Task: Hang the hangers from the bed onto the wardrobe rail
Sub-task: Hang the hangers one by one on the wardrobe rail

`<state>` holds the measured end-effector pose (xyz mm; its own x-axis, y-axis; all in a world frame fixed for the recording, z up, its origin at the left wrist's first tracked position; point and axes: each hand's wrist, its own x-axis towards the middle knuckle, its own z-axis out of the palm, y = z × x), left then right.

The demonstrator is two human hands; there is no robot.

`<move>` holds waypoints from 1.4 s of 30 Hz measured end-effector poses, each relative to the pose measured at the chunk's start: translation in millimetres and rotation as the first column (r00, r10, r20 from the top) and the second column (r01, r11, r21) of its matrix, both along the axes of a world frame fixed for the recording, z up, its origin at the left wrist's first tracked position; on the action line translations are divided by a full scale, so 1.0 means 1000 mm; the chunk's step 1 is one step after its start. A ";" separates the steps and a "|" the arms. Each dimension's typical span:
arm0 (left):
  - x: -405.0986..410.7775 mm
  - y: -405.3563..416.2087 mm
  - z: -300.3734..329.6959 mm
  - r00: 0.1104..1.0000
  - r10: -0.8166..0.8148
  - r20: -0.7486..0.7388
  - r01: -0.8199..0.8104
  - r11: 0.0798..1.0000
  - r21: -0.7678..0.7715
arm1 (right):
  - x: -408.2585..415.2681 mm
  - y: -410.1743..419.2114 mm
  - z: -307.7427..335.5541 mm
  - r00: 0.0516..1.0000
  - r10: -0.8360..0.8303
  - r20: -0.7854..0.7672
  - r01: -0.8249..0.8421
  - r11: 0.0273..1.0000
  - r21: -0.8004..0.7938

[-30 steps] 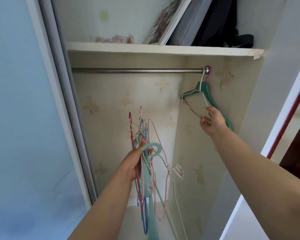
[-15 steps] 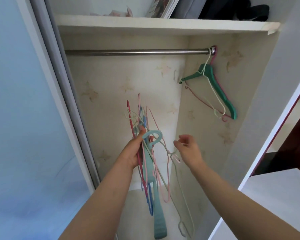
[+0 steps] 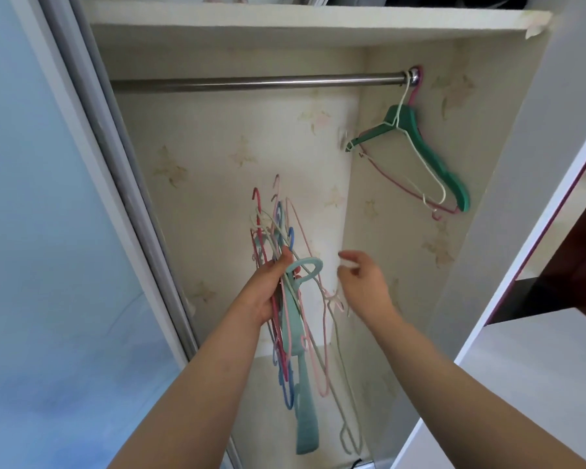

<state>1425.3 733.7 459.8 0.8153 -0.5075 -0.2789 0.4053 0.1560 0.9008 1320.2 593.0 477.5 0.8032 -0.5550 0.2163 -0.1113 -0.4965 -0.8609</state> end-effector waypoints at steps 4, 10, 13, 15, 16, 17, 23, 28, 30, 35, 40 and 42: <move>-0.015 -0.004 0.000 0.992 -0.097 0.077 0.090 0.992 0.086 | 0.020 -0.001 0.048 0.975 0.207 0.079 -0.217 0.965 0.150; -0.033 -0.012 -0.003 0.977 -0.163 0.138 0.136 0.972 0.190 | 0.044 0.008 0.073 0.838 0.361 -0.409 -0.384 0.923 0.027; -0.036 -0.015 -0.007 0.957 -0.163 0.240 0.092 0.955 0.280 | 0.052 0.012 0.068 0.815 0.239 -0.528 -0.349 0.929 -0.119; -0.038 -0.014 -0.011 0.943 -0.171 0.285 0.077 0.946 0.316 | 0.054 0.012 0.064 0.847 0.184 -0.499 -0.287 0.948 -0.137; -0.038 -0.013 -0.012 0.939 -0.178 0.294 0.075 0.941 0.330 | 0.053 0.011 0.063 0.863 0.180 -0.473 -0.270 0.954 -0.131; -0.039 -0.011 -0.012 0.940 -0.182 0.288 0.081 0.941 0.330 | 0.053 0.009 0.062 0.874 0.187 -0.448 -0.269 0.955 -0.127; -0.043 -0.005 -0.013 0.973 -0.225 0.053 0.214 0.964 0.158 | 0.051 0.005 0.059 0.915 0.226 -0.334 -0.296 0.939 -0.176; -0.048 -0.008 -0.018 0.972 -0.233 -0.035 0.235 0.970 0.064 | 0.051 0.005 0.055 0.952 0.219 -0.215 -0.244 0.965 -0.098; -0.052 -0.010 -0.020 0.974 -0.221 -0.047 0.223 0.974 0.046 | 0.050 0.005 0.055 0.960 0.210 -0.184 -0.229 0.969 -0.089; -0.055 -0.021 -0.022 0.987 -0.151 -0.046 0.153 0.987 0.043 | 0.044 0.003 0.060 0.950 0.215 -0.227 -0.269 0.931 -0.246; -0.055 -0.030 -0.025 0.996 -0.079 -0.039 0.081 0.994 0.069 | 0.045 0.003 0.060 0.946 0.164 -0.279 -0.258 0.902 -0.346; -0.056 -0.031 -0.024 0.998 -0.066 -0.024 0.068 0.992 0.107 | 0.047 0.004 0.061 0.937 0.140 -0.321 -0.262 0.888 -0.377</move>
